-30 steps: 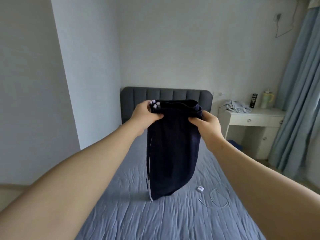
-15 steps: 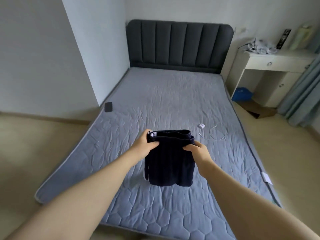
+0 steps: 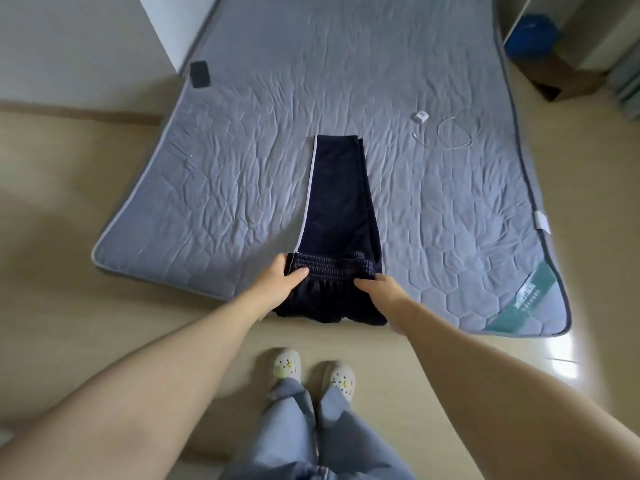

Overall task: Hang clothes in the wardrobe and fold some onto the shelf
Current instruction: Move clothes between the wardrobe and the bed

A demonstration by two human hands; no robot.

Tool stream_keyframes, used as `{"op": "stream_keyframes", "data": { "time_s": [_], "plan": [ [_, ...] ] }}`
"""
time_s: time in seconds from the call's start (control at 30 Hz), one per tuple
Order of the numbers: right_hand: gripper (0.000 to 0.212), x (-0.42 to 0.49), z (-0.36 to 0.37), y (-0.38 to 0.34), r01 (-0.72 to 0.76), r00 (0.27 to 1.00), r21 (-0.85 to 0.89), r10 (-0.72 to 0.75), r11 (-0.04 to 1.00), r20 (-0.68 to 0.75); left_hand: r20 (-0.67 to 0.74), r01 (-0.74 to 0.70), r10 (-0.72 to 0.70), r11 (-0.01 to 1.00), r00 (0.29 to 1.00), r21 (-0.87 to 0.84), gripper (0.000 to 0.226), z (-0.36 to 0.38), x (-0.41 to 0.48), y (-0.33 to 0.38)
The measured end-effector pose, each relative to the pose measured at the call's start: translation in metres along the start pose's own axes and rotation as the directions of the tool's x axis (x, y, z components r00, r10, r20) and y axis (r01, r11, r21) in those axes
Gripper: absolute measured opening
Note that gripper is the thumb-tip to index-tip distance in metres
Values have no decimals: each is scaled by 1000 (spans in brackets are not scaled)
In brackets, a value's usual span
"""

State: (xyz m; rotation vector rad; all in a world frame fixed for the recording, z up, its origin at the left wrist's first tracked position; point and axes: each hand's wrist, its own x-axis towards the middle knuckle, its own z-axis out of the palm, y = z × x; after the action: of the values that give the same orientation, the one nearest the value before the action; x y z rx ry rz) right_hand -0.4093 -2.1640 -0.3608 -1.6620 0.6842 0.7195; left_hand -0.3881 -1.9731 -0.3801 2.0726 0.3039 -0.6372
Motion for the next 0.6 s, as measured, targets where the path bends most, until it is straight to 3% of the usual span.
{"op": "stream_keyframes", "data": {
  "time_s": [0.13,0.3,0.47,0.6],
  "plan": [
    [21,-4,19,48,-184,976,1,183,983,115,133,140,-139,990,981,4,34,14,-18,-54],
    [10,-4,27,79,-405,849,-83,409,910,334,306,288,-267,957,914,-24,5,29,-33,-104],
    [20,18,23,77,-338,913,-61,342,939,224,238,314,-290,947,927,-69,27,37,-11,-97],
    [21,39,11,54,-292,948,-10,291,956,129,167,261,-244,961,955,-89,21,37,23,-71]
  ]
}}
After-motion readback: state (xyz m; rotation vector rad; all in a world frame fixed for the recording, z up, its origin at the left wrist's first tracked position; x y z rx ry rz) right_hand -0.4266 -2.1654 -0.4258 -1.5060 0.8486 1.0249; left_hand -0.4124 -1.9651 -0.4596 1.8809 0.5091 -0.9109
